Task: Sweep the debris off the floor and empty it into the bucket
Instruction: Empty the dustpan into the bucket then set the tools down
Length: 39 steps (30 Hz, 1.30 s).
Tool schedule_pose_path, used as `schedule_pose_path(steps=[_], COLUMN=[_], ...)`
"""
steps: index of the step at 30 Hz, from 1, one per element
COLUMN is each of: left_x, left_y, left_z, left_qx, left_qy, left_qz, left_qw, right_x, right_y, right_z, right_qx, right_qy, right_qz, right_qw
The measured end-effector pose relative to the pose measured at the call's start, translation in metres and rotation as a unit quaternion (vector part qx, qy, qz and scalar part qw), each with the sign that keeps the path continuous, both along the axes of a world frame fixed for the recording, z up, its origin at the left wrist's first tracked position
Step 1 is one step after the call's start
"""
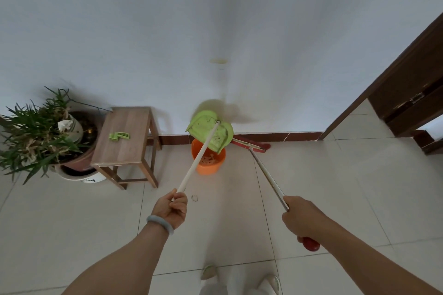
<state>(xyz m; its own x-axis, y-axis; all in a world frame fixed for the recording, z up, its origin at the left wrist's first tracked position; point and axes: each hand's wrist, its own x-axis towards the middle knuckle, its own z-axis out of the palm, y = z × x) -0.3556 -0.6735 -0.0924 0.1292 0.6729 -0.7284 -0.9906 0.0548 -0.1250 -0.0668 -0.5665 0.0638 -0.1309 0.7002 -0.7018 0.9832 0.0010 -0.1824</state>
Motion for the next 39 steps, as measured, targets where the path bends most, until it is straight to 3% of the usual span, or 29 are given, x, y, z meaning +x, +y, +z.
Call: schedule_pose_path(steps=[12, 20, 28, 33, 39], left_x=[-0.005, -0.011, 0.003, 0.001, 0.033], left_y=[0.006, 0.011, 0.014, 0.018, 0.033], left_z=[0.011, 0.017, 0.035, 0.060, 0.085], left_qx=[-0.003, 0.012, -0.016, 0.061, 0.079], left_qy=[0.019, 0.014, 0.064, 0.091, 0.140], left_qz=[-0.040, 0.005, -0.071, -0.075, -0.118], left_qw=[0.999, 1.000, 0.995, 0.991, 0.980], right_x=[-0.004, 0.007, 0.012, 0.039, 0.095], right_y=[-0.001, 0.008, 0.011, 0.021, 0.040], right_z=[-0.005, -0.003, -0.008, -0.006, -0.005], right_qx=[-0.014, -0.019, -0.034, -0.060, -0.088], right_qy=[0.028, 0.036, 0.096, 0.143, 0.186], right_qz=[-0.029, -0.057, -0.086, -0.131, -0.211], right_qw=[0.999, 0.998, 0.991, 0.979, 0.956])
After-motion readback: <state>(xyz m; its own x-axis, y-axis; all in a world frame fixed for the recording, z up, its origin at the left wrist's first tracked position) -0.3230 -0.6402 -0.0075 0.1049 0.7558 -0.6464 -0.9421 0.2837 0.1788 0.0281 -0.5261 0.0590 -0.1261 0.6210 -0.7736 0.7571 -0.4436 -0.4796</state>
